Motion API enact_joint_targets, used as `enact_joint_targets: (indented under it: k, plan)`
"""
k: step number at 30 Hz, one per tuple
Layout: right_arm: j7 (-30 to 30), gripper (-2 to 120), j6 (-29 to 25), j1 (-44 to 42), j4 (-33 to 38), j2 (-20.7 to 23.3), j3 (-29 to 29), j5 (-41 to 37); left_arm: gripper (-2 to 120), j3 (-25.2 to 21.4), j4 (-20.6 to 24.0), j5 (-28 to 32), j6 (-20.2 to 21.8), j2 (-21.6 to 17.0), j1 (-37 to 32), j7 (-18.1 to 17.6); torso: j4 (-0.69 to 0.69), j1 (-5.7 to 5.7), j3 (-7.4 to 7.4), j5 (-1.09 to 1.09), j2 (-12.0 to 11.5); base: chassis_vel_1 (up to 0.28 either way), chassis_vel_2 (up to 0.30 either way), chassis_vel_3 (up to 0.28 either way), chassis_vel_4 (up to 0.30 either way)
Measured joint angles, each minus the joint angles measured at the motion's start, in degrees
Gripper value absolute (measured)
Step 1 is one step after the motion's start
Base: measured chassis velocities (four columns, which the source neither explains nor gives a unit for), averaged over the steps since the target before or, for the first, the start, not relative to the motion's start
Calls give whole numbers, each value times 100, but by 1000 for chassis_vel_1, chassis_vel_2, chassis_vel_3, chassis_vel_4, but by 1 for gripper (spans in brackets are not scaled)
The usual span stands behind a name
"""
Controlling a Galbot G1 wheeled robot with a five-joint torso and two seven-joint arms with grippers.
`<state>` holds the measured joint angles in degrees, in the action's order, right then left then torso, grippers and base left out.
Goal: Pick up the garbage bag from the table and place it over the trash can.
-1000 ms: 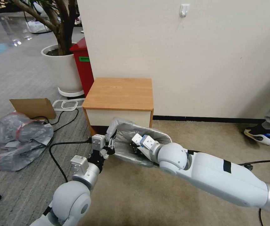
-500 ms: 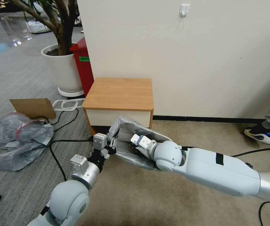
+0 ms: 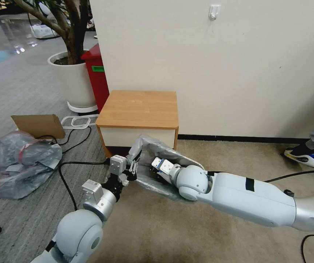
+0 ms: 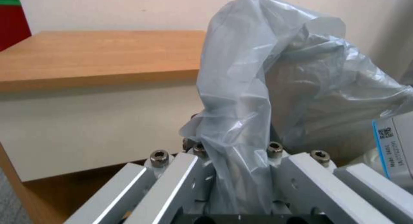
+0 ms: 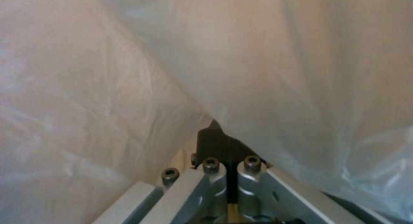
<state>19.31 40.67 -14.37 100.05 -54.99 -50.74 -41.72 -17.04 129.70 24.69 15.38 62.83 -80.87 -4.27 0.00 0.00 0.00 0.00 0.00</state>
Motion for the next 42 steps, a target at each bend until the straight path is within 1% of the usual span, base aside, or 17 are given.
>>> enact_joint_targets:
  k: [6, 10, 14, 20, 22, 26, 27, 30, 31, 32, 34, 36, 37, 38, 40, 41, 42]
  plan:
    - [-7, 0, -1, -13, 145, 66, 34, -122, 6, -16, 6, 12, 45, 4, -6, 4, 0, 0, 0, 0, 0, 0, 0, 0, 0]
    - [-9, 0, -6, 6, 468, 235, 110, -436, 6, -79, -164, 45, 63, 14, 2, -32, 0, 0, 0, 0, 0, 0, 0, 0, 0]
    - [1, 0, -7, 28, 601, 319, 139, -595, 6, -102, -242, 90, 63, 18, 24, -97, 0, 0, 0, 0, 1, 0, 0, 0, 0]
    - [-9, 0, -12, 30, 938, 541, 279, -979, 6, -135, -458, 310, 72, 51, 89, -192, 0, 0, 0, 0, 1, 0, 0, 0, 0]
    - [-11, 0, -14, -1, 965, 560, 328, -1014, 6, -132, -520, 374, 73, 77, 104, -248, 0, 0, 0, 0, 1, 0, 0, 0, 0]
    - [-2, 0, -37, -344, 1135, 636, 862, -1341, 6, -15, -833, 811, 93, 256, 223, -746, 0, 0, 0, 0, 1, 0, 0, 0, 0]
    - [-2, 0, -37, -344, 1135, 636, 862, -1341, 6, -15, -833, 811, 93, 256, 223, -746, 0, 0, 0, 0, 1, 0, 0, 0, 0]
    - [25, 0, -363, -888, 1563, 793, 1452, -1489, 6, 44, -987, 1204, 173, 354, 248, -1039, 1, 0, 0, -1, 1, 0, 0, 0, 0]
    - [43, 0, -533, -1214, 1751, 847, 1795, -1482, 6, 59, -1013, 1388, 218, 371, 247, -1153, 1, 0, 0, 0, 1, 0, 0, 0, 0]
    - [43, 0, -533, -1214, 1751, 847, 1795, -1482, 6, 59, -1013, 1388, 218, 371, 247, -1153, 1, 0, 0, 0, 1, 0, 0, 0, 0]
    - [119, 0, -840, -1832, 2057, 913, 2439, -1348, 6, 89, -1056, 1728, 286, 390, 232, -1405, 0, 0, -1, 1, 1, 0, 0, 0, 0]
    - [264, 0, -1381, -2587, 2341, 1004, 3043, -889, 6, 94, -1105, 1967, 344, 413, 183, -1606, -1, 0, 0, 1, 1, 0, 0, 0, 0]
    - [264, 0, -1381, -2587, 2341, 1004, 3043, -889, 6, 94, -1105, 1967, 344, 413, 183, -1606, -1, 0, 0, 1, 1, 0, 0, 0, 0]
    - [285, 1, -1564, -2907, 2422, 1002, 3347, -622, 6, 98, -1125, 2036, 357, 424, 142, -1680, 0, 0, -1, 1, 1, 0, 0, 0, 0]
    - [289, 8, -1805, -3689, 2601, 886, 4078, -147, 6, 126, -1138, 2119, 368, 440, 40, -1795, 0, 0, -1, 0, 1, 0, 0, 0, 0]
    - [289, 8, -1805, -3689, 2601, 886, 4078, -147, 6, 126, -1138, 2119, 368, 440, 40, -1795, 0, 0, -1, 0, 1, 0, 0, 0, 0]
    - [284, 16, -1930, -4397, 2708, 693, 4739, 272, 6, 167, -1137, 2169, 374, 448, -89, -1880, 0, 0, -1, 1, 1, 0, 0, 0, 0]
